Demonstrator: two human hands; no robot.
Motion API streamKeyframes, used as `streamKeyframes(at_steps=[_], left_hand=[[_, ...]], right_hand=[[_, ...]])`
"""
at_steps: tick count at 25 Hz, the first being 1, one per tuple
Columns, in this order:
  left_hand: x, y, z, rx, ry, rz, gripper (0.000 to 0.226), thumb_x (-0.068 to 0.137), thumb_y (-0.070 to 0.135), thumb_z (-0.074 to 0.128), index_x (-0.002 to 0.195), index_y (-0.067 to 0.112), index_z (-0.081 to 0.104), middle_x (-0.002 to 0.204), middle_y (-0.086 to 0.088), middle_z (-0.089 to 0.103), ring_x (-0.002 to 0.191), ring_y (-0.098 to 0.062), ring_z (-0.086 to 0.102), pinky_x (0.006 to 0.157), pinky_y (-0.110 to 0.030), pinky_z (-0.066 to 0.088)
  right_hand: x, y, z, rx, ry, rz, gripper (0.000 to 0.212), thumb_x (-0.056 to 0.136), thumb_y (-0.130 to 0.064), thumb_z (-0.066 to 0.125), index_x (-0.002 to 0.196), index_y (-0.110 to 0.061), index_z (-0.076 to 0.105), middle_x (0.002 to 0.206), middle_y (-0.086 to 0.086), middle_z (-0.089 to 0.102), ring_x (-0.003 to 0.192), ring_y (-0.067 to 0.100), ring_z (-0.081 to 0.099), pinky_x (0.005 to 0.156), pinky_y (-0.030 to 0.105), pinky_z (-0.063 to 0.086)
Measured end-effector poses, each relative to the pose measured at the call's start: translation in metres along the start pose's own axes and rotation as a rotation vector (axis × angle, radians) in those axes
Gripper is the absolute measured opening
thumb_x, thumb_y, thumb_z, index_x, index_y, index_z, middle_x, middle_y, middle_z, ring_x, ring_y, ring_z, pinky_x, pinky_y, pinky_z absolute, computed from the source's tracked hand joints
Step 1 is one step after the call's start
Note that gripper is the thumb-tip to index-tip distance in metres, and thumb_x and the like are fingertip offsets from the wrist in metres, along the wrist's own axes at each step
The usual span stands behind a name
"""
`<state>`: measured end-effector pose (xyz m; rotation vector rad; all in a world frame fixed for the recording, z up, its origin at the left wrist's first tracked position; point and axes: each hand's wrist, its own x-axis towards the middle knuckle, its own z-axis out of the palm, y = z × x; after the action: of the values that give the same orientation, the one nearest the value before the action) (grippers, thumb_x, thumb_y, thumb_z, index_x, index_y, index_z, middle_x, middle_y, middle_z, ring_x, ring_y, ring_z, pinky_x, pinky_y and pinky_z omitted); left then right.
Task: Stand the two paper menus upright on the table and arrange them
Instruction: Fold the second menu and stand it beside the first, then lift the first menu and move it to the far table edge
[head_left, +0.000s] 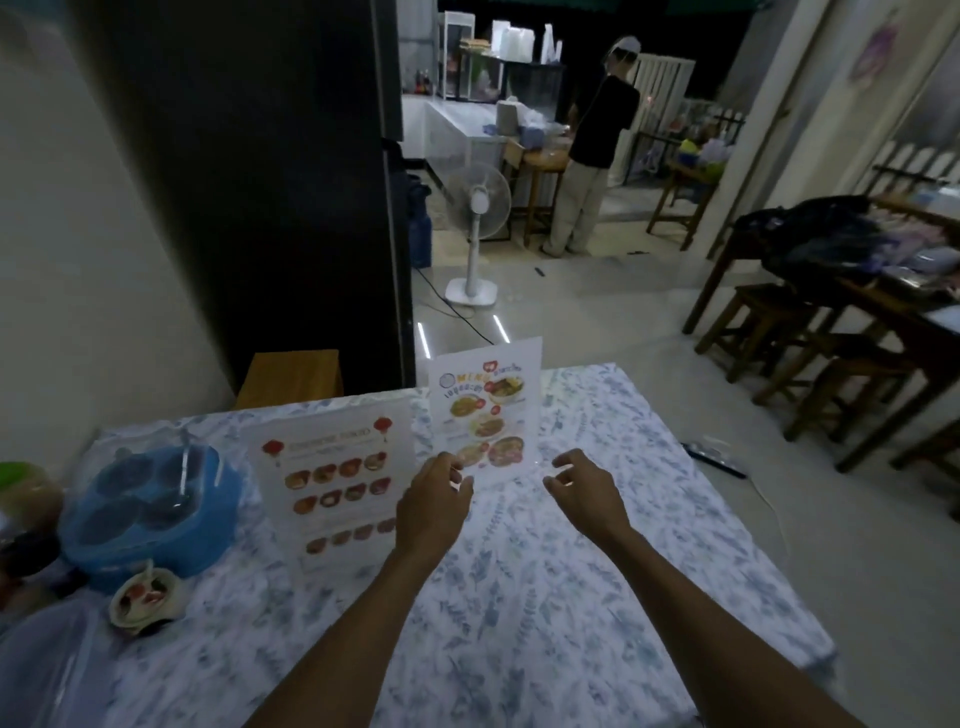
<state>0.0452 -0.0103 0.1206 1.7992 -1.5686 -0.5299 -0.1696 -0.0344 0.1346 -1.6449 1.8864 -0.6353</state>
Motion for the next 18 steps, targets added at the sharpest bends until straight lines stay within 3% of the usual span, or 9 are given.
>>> streamKeyframes(at_steps=[3,5,7,10,14,18], left_hand=[[0.015,-0.001,0.03,0.009,-0.085,-0.071,0.027,0.093,0.039,0.062,0.112,0.022,0.054,0.111,0.003,0.06,0.092,-0.019,0.065,0.074,-0.038,0.055],[0.027,-0.006,0.043,0.05,-0.199,-0.177,0.052,0.092,0.043,0.061,0.133,0.017,0.043,0.133,-0.006,0.051,0.111,-0.026,0.061,0.084,-0.039,0.052],[0.041,-0.016,0.06,0.035,-0.267,-0.334,0.076,0.092,0.043,0.062,0.149,0.01,0.024,0.149,-0.013,0.035,0.127,-0.033,0.051,0.094,-0.041,0.047],[0.059,-0.03,0.084,0.005,-0.238,-0.521,0.098,0.089,0.042,0.068,0.155,0.008,0.004,0.156,-0.019,0.022,0.137,-0.037,0.039,0.106,-0.048,0.044],[0.078,-0.033,0.101,0.001,-0.136,-0.646,0.102,0.088,0.035,0.071,0.155,0.008,-0.001,0.157,-0.02,0.022,0.137,-0.038,0.039,0.102,-0.049,0.046],[0.092,-0.038,0.106,-0.066,-0.037,-0.584,0.09,0.089,0.027,0.071,0.154,0.013,0.01,0.147,-0.018,0.038,0.129,-0.037,0.049,0.097,-0.049,0.05]], right_hand=[[0.03,0.03,-0.003,-0.039,-0.049,0.05,0.032,0.088,-0.041,0.065,0.114,-0.025,0.056,0.097,-0.002,0.071,0.079,0.015,0.068,0.073,0.04,0.059],[0.055,0.039,0.001,-0.052,-0.07,0.065,0.036,0.087,-0.041,0.066,0.116,-0.023,0.055,0.104,0.003,0.072,0.083,0.017,0.069,0.077,0.042,0.059],[0.091,0.044,0.009,-0.065,-0.108,0.061,0.047,0.084,-0.039,0.07,0.123,-0.019,0.052,0.112,0.008,0.07,0.093,0.023,0.068,0.079,0.041,0.058],[0.142,0.047,0.027,-0.018,-0.187,0.056,0.074,0.075,-0.037,0.08,0.135,-0.014,0.042,0.127,0.016,0.061,0.107,0.031,0.063,0.083,0.043,0.054],[0.181,0.057,0.05,0.014,-0.282,0.04,0.089,0.066,-0.036,0.087,0.136,-0.015,0.037,0.131,0.016,0.056,0.113,0.032,0.059,0.086,0.044,0.053],[0.194,0.064,0.064,0.05,-0.365,-0.006,0.075,0.074,-0.034,0.082,0.134,-0.012,0.043,0.129,0.013,0.062,0.111,0.029,0.063,0.079,0.036,0.051]])
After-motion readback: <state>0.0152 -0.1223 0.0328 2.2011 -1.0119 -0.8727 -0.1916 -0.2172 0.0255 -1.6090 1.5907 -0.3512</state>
